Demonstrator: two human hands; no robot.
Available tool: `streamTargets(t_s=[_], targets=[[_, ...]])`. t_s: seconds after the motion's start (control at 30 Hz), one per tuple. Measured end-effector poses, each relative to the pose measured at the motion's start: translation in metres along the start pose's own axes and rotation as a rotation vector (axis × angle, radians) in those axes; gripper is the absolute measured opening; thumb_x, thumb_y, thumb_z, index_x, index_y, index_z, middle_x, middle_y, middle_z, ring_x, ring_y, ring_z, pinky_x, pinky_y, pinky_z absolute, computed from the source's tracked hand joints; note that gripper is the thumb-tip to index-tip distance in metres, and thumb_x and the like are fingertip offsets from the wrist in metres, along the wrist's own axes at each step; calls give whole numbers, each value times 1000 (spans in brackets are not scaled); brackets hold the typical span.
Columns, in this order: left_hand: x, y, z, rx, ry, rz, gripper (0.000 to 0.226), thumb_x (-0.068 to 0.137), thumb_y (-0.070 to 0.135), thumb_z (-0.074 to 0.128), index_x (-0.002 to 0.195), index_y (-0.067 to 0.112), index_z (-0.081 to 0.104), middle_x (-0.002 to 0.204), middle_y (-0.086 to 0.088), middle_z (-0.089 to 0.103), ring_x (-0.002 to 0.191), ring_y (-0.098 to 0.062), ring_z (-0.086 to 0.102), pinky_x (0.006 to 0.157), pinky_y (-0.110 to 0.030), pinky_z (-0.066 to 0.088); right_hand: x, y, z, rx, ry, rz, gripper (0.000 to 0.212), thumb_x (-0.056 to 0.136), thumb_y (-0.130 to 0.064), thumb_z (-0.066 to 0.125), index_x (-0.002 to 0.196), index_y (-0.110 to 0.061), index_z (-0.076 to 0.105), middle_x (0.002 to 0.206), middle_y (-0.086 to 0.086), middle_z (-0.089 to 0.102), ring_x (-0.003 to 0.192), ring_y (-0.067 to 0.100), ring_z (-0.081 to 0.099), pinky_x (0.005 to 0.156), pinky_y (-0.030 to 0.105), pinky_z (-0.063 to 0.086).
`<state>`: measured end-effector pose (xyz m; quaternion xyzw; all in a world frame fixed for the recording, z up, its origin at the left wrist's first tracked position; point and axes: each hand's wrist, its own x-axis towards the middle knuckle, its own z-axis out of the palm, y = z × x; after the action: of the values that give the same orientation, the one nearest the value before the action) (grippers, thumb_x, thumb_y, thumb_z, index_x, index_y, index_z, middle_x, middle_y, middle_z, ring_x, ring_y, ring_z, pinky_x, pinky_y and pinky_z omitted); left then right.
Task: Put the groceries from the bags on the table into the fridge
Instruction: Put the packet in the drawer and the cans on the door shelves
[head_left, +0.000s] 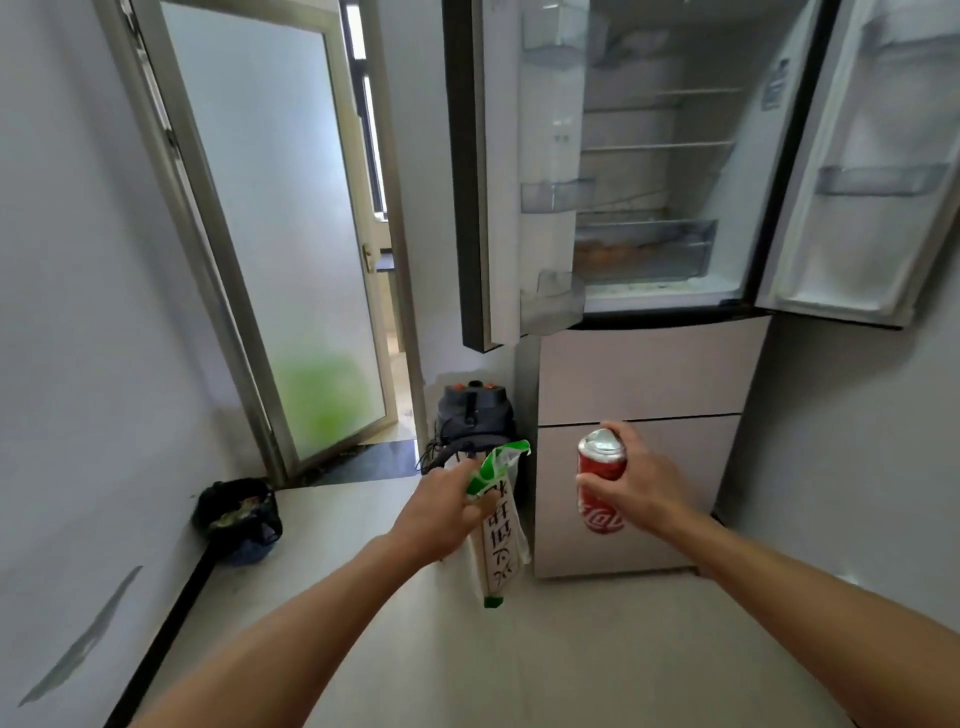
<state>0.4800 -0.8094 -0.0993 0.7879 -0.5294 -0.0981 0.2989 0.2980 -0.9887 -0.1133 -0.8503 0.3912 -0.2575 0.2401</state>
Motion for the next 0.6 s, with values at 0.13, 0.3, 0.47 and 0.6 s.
streamTargets(t_s=[0.13, 0.3, 0.47, 0.6], targets=[[86, 2, -11, 136, -12, 85, 19, 94, 35, 55, 93, 19, 46, 105, -4, 67, 93, -22, 65, 67, -28, 49, 83, -6, -25, -1, 85, -7, 76, 72, -44, 79, 136, -25, 41, 120, 5, 63, 97, 22, 63, 82, 36, 55], [176, 11, -13, 317, -42, 222, 23, 93, 38, 55, 103, 17, 49, 104, -4, 66, 89, -20, 63, 71, -29, 51, 177, -10, -61, 15, 229, -39, 73, 75, -45, 77, 135, -25, 40, 119, 7, 62, 97, 24, 63, 81, 41, 56], [241, 14, 2, 458, -92, 274, 30, 93, 38, 55, 112, 16, 49, 108, -4, 65, 91, -22, 61, 76, -36, 52, 285, -17, -82, 90, 352, -61, 76, 72, -50, 77, 135, -27, 40, 121, 7, 62, 103, 26, 62, 88, 45, 54], [285, 14, 16, 527, -103, 255, 30, 94, 37, 53, 114, 15, 47, 113, -6, 64, 95, -24, 61, 76, -33, 48, 370, -17, -77, 215, 350, -153, 77, 69, -45, 81, 132, -29, 39, 124, 4, 59, 108, 25, 59, 91, 43, 52]])
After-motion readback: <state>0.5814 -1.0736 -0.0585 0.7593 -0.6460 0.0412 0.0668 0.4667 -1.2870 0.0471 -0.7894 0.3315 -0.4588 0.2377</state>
